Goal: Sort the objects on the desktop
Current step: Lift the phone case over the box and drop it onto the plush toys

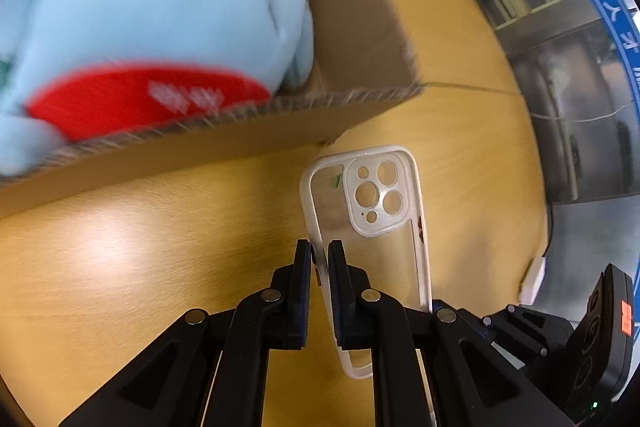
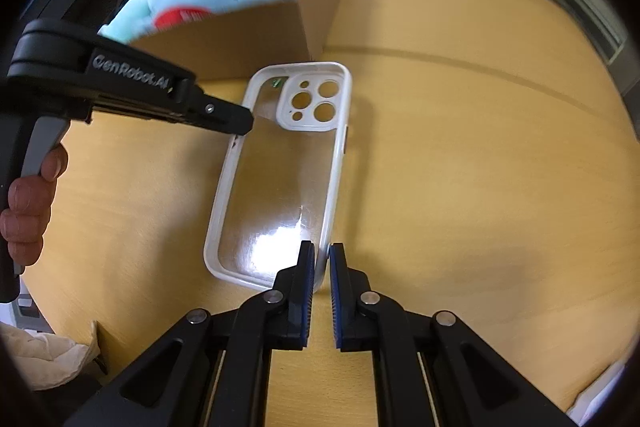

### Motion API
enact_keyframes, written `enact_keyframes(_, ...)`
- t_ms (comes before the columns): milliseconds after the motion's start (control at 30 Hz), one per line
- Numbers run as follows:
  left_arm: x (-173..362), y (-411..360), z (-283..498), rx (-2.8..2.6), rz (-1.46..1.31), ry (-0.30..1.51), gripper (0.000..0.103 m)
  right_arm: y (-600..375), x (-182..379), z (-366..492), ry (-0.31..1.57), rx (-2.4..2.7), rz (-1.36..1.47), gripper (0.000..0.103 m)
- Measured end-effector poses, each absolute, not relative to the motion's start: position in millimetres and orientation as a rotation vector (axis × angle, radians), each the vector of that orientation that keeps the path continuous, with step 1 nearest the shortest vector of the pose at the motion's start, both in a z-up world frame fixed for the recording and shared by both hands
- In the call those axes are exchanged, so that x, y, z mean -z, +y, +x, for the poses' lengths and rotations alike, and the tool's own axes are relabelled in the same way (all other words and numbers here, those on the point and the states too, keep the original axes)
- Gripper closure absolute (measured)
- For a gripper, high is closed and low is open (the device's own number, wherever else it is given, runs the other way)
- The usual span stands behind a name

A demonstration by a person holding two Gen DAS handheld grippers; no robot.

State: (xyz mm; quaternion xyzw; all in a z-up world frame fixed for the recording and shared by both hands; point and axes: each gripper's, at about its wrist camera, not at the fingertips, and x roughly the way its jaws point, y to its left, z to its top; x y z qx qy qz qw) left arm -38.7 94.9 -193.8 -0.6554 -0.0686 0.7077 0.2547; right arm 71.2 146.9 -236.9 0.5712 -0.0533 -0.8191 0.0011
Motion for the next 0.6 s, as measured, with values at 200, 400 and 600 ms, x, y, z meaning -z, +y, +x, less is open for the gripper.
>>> enact_keyframes(200,117,72,-39,-2.037,-1.609,-0.217,0.094,140,176,71,-0.120,2.660,1.600,0.097)
enact_keyframes(400,39,46,-65,-2.193,-1.417,-0.240,0.094,127,124,37,-0.109,2.724,1.376,0.097)
enact_keyframes(600,-2,-2,-130,-2.331,-1.327,-0.208,0.094,103,103,-66,-0.105,2.716,1.257,0.097)
